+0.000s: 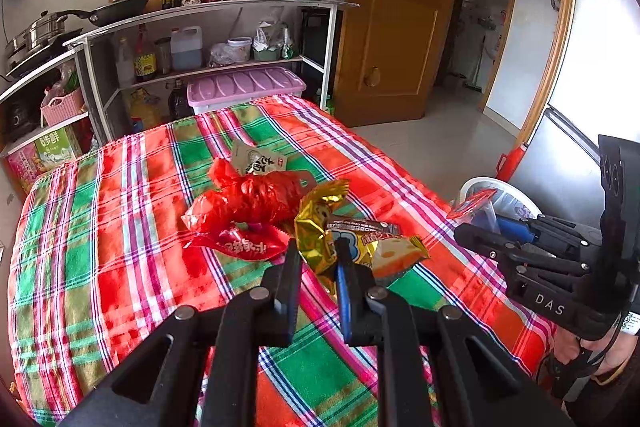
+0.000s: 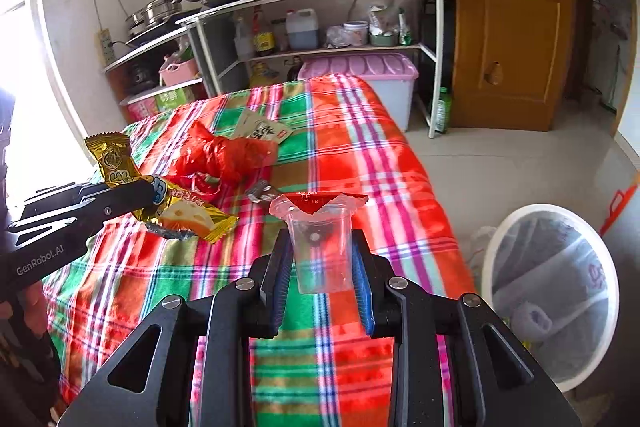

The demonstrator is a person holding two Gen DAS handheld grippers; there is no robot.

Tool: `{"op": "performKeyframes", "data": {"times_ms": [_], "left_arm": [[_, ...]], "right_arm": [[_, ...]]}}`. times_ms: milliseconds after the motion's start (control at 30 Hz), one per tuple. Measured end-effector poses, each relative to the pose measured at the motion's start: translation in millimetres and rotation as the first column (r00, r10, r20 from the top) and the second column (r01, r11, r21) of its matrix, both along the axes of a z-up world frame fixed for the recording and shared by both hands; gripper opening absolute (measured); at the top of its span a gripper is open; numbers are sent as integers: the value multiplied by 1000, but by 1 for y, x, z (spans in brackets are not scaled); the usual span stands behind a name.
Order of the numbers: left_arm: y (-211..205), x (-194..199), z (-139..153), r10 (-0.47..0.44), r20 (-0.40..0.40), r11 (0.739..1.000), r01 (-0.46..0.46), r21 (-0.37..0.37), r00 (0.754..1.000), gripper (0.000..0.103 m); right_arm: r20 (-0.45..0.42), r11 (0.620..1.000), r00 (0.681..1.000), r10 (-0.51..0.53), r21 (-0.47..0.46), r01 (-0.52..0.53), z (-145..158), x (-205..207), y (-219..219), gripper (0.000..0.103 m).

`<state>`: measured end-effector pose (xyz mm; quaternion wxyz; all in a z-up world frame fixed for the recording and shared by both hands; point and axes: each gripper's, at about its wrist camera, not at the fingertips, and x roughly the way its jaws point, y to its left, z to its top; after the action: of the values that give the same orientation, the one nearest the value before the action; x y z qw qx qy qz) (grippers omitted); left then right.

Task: Collect trash
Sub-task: 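Carry the gold wrapper and clear cup in both tools over the bin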

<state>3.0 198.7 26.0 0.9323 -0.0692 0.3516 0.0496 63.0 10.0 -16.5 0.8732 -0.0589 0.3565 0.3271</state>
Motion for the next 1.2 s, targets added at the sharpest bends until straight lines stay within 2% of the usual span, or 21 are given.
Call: {"op": "performKeyframes", "data": {"times_ms": [400,667,1033,1200], "left_arm": [[-59,36,10,-132,16,991,132,23,991,17],[-98,61,10,-213,10,977,212,29,977,17],[-142,91,12,-267,7,963,266,49,964,17],[-169,105,9,-306,-6,950,306,60,952,17]], "right_arm": [[32,989,989,-146,10,146,13,8,-63,29],[46,965,964,-263,12,263,20,16,-114,29],[51,932,931,-362,15,362,25,24,-162,29],[65,912,911,-408,-14,410,23,28,-179,29]]}}
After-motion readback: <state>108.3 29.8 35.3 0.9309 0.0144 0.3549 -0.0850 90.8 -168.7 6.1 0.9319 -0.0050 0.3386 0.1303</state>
